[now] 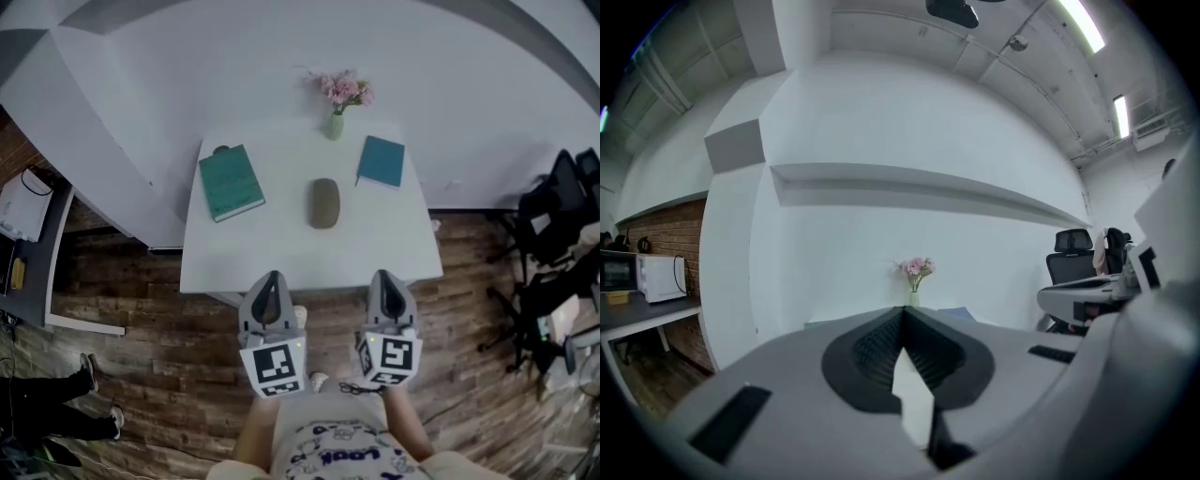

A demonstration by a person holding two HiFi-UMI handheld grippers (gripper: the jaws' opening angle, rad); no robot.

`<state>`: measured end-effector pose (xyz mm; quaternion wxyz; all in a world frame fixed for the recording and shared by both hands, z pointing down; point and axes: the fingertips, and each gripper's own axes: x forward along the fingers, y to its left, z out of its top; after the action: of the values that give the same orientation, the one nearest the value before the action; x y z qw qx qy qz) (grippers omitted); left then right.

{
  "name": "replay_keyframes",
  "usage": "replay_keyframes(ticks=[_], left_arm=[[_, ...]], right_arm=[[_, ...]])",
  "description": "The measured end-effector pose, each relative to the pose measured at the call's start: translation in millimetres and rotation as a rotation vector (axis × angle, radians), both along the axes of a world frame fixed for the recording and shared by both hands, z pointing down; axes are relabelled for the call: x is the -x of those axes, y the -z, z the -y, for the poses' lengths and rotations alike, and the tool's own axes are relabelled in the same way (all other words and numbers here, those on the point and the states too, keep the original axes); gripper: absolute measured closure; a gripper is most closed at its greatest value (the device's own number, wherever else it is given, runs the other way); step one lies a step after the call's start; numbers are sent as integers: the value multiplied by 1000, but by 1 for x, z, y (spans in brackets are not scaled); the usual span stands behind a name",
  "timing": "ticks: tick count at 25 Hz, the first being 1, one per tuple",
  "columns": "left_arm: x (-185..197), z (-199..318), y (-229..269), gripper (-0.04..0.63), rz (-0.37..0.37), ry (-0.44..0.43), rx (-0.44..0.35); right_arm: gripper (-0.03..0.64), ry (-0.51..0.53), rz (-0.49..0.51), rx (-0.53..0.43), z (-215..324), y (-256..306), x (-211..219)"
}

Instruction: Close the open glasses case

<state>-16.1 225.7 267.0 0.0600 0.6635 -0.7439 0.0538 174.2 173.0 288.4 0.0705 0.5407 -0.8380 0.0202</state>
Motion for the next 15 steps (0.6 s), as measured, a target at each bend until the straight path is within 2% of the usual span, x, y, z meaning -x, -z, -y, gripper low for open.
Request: replay_keyframes(ticks=[8, 11, 15], left_arm=[[35, 90, -11, 594, -2, -57, 39], [48, 120, -19, 594, 37, -104, 75], [63, 159, -38, 594, 16, -153, 143]], right_arm=[[615, -51, -49, 61, 76, -13, 34], [615, -73, -42, 72, 102, -19, 46], [615, -101, -56, 106, 134, -31, 61]])
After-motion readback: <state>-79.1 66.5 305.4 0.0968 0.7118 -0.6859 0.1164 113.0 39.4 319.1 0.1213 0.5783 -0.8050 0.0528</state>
